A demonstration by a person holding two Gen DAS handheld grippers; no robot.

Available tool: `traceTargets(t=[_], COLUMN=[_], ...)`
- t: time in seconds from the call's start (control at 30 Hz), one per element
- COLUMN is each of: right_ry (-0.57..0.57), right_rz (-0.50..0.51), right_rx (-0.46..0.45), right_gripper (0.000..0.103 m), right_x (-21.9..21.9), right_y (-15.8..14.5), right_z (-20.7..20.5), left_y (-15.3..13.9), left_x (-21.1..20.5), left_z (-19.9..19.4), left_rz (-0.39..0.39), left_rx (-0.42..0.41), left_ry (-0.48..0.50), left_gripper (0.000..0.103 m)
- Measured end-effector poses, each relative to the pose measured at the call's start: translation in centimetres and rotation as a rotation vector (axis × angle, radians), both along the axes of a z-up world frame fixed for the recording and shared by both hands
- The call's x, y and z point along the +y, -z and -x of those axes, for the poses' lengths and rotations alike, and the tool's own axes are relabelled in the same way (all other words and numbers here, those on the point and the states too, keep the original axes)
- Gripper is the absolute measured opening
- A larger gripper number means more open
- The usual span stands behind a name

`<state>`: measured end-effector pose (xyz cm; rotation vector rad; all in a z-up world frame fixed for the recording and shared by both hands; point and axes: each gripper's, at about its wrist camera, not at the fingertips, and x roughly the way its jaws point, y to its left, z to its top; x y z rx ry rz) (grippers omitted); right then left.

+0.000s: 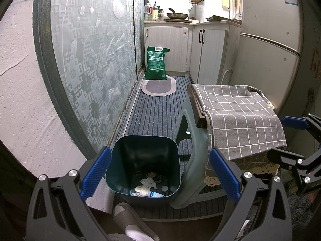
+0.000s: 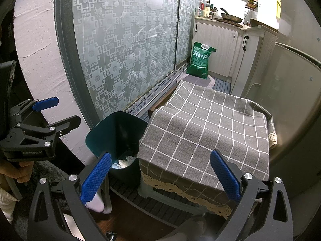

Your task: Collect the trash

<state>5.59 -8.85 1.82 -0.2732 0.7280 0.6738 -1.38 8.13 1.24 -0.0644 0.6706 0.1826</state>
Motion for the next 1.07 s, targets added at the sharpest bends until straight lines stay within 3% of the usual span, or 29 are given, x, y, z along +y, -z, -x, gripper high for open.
traceTargets(t=[1.07], right_ry=[0.001], right_rz=[0.001], right_rx=[-0.001], right_gripper=[0.099], right_x=[0.13], right_y=[0.00], right_z=[0.07], left_y=[0.12], left_x=[-0.04], left_z=[0.16], left_rz=[-0.008], left_rx=[-0.002], left_ry=[0.010], left_gripper=[0.100])
